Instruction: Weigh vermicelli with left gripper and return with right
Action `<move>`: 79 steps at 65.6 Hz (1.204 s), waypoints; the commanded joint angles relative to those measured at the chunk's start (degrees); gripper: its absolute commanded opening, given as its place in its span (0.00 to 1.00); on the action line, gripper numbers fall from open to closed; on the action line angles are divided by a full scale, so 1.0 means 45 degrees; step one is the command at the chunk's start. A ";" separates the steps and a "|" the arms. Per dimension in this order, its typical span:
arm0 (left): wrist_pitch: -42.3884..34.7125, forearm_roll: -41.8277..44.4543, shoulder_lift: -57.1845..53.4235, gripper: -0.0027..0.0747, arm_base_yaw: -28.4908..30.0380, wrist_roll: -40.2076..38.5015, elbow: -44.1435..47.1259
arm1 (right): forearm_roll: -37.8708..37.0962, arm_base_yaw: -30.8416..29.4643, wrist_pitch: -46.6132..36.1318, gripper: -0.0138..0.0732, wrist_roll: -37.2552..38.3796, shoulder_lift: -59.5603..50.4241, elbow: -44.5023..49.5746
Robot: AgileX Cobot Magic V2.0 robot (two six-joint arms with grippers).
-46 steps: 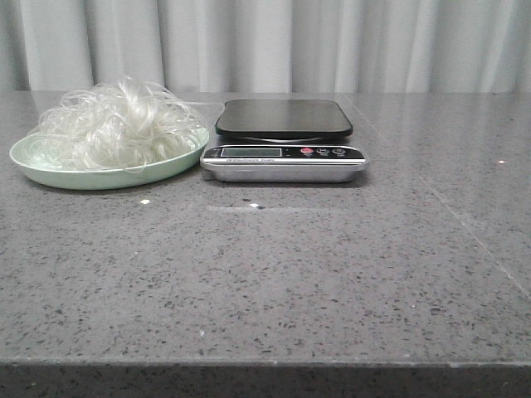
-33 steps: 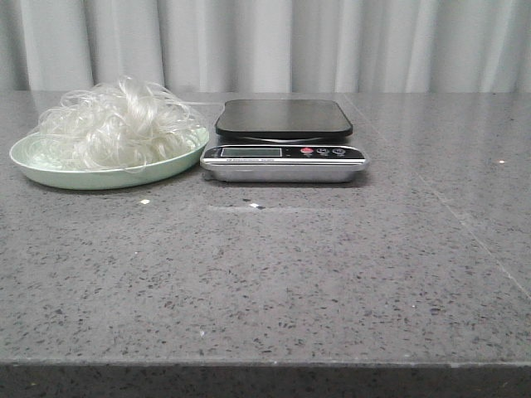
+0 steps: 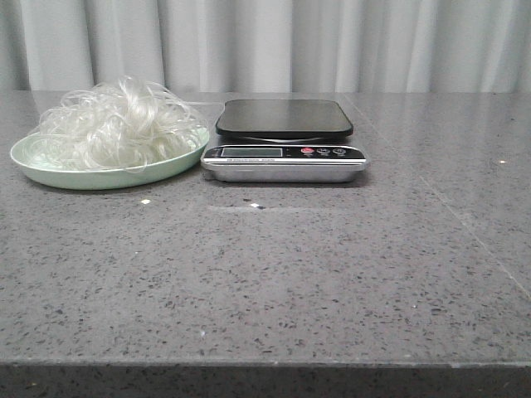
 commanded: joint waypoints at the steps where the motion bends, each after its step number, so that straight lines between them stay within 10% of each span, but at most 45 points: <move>1: -0.1277 -0.0011 -0.0273 0.20 0.0023 -0.0133 0.0090 | -0.0129 -0.0065 -0.1045 0.35 -0.0086 -0.0181 -0.0085; 16: -0.4531 -0.0011 -0.0245 0.20 0.0023 -0.0133 -0.0746 | -0.0129 -0.0065 -0.1045 0.35 -0.0086 -0.0181 -0.0085; 42: 0.2940 -0.0561 0.4465 0.20 0.0023 -0.0133 -0.7660 | -0.0129 -0.0065 -0.1045 0.35 -0.0086 -0.0181 -0.0085; 63: 0.2561 -0.1497 0.7155 0.20 0.0023 -0.0133 -0.8147 | -0.0129 -0.0065 -0.1045 0.35 -0.0086 -0.0181 -0.0085; 79: 0.4542 -0.1472 0.9835 0.54 -0.1534 -0.0056 -1.0497 | -0.0129 -0.0065 -0.1045 0.35 -0.0086 -0.0181 -0.0085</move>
